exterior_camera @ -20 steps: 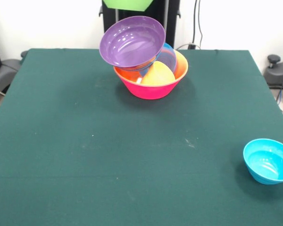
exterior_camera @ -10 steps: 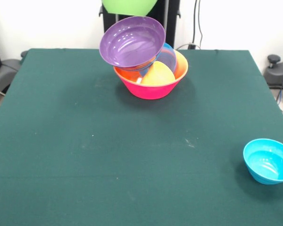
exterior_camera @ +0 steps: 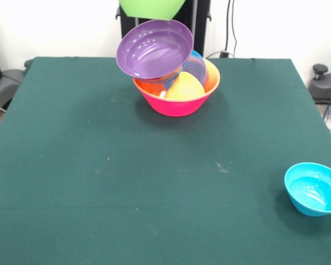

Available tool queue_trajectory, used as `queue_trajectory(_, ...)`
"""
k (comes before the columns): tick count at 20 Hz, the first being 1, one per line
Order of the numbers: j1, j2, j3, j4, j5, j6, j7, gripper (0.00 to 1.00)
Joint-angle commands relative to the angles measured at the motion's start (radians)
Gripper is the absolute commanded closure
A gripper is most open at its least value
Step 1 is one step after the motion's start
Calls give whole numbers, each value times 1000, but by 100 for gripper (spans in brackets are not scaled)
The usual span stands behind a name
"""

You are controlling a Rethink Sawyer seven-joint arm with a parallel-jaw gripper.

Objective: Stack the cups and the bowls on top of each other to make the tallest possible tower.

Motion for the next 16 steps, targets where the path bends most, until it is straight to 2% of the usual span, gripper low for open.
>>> queue_trajectory(1,15,77,140,51,57,137,93,100)
queue_trajectory(16,21,92,161,79,82,191,46,100)
